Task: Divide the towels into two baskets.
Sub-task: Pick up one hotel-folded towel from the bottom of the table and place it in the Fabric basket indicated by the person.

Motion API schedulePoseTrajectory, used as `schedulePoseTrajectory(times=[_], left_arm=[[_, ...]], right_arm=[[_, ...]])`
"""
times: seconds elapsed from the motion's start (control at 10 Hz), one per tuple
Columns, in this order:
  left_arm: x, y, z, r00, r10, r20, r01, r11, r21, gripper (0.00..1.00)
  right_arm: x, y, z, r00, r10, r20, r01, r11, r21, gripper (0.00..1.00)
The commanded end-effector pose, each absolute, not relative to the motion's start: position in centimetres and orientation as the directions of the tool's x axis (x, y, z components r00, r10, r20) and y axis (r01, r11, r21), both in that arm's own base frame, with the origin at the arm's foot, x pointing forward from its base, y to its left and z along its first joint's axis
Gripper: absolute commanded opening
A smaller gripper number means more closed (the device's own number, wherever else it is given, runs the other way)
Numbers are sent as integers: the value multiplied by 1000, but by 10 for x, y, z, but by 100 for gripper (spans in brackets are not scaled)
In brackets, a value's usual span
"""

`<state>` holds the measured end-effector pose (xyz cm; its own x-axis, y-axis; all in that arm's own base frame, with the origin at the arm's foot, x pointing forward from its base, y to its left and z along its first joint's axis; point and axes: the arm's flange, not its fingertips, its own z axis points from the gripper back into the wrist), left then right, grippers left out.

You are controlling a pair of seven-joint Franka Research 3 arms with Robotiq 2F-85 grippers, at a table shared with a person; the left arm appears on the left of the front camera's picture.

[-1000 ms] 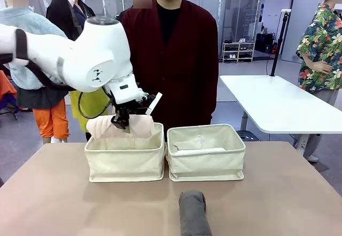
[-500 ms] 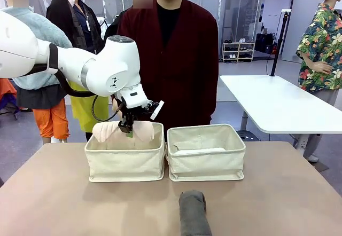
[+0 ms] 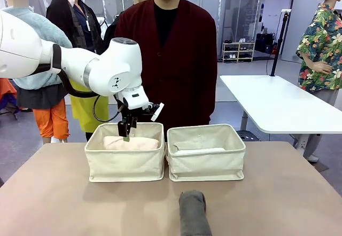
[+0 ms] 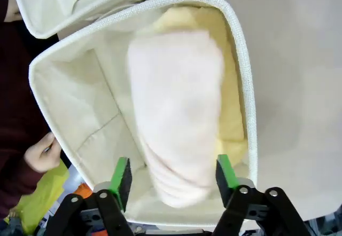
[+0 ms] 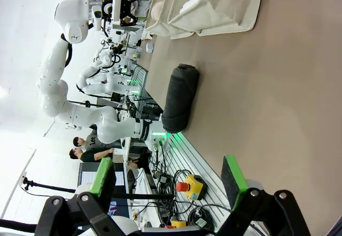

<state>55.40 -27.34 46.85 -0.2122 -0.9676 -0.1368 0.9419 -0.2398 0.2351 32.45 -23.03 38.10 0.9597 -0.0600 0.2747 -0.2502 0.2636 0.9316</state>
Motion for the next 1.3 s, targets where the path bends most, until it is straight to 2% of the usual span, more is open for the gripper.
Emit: schedulePoseTrajectory(times=[0.0, 0.1, 0.2, 0.3, 0.4, 1.0, 1.1, 1.2], left_arm=[[549, -274, 467, -179, -968, -175, 946, -218, 239, 100], [541, -271, 469, -168, -970, -178, 946, -209, 246, 100], [525, -264, 474, -148, -980, -132, 946, -179, 272, 100], [501, -250, 474, -75, -997, -14, 953, -76, 292, 100], [546, -275, 470, -179, -973, -144, 947, -210, 244, 100], [545, -277, 465, -162, -979, -125, 950, -189, 249, 100], [540, -271, 498, -96, -988, -123, 948, -129, 292, 100], [525, -259, 522, -54, -997, -63, 960, -69, 273, 100]], right_arm=[[321, -230, 383, 959, -53, 277, -252, 278, 927, 100], [321, -230, 383, 959, -53, 277, -252, 278, 927, 100], [321, -230, 383, 959, -53, 277, -252, 278, 927, 100], [321, -230, 383, 959, -53, 277, -252, 278, 927, 100], [321, -230, 383, 959, -53, 277, -252, 278, 927, 100], [321, -230, 383, 959, -53, 277, -252, 278, 927, 100], [321, -230, 383, 959, -53, 277, -252, 278, 927, 100], [321, -230, 383, 959, -53, 277, -252, 278, 927, 100]])
